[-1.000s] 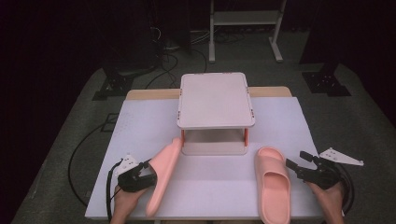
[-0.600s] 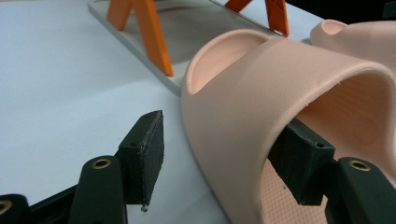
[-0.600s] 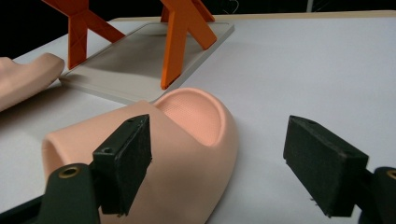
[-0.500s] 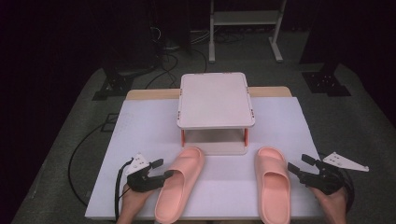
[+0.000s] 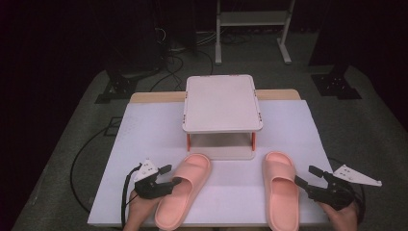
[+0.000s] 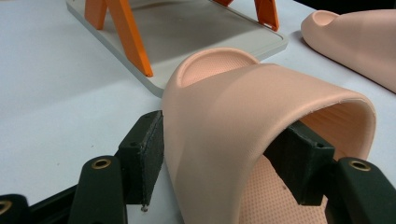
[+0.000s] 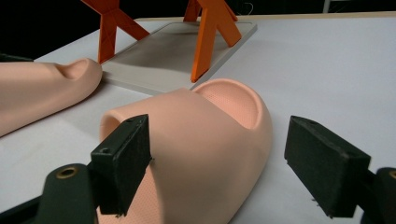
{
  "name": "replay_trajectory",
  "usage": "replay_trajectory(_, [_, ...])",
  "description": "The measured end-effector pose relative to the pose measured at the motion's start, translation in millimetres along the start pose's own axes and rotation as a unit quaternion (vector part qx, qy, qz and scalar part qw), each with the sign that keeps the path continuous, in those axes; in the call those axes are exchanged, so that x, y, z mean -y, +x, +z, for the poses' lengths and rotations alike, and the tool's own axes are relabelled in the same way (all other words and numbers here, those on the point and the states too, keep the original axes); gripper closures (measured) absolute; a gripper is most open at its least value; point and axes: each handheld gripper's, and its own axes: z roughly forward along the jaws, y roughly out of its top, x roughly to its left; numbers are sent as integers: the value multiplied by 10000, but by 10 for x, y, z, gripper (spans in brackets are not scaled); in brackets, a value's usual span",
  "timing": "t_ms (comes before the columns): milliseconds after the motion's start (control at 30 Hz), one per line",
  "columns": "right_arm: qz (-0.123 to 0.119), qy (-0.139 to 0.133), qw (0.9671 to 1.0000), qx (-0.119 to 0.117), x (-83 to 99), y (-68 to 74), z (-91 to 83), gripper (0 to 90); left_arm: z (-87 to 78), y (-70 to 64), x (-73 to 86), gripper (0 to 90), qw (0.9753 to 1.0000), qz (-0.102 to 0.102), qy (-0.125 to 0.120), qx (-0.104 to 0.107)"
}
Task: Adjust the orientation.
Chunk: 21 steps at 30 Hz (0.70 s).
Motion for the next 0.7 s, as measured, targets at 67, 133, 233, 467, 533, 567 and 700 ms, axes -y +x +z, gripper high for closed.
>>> replay_trajectory(67, [-38, 2, 10000, -14, 23, 27, -27, 220, 1, -4, 0, 379, 10000, -5, 5, 5])
replay_trajectory(133, [-80, 39, 10000, -28, 45, 54, -37, 220, 7, -4, 2, 383, 10000, -14, -4, 14])
replay_trajectory(233, [-86, 73, 9999, -48, 60, 76, -44, 220, 7, -8, 4, 392, 10000, -12, -9, 27])
replay_trajectory(467, [-172, 208, 9996, -100, 89, 149, 7, 224, 21, -21, 5, 427, 10000, -5, 30, 69])
replay_trajectory(533, [-217, 279, 9993, -77, 106, 170, 49, 229, 29, -24, 3, 431, 9999, 34, 57, 86])
replay_trajectory(567, [-245, 311, 9992, -79, 115, 177, 70, 237, 33, -27, 4, 437, 9999, 37, 63, 91])
replay_trajectory(700, [-293, 483, 9984, -9, 143, 206, 161, 266, 48, -42, 0, 455, 9998, 98, 104, 104])
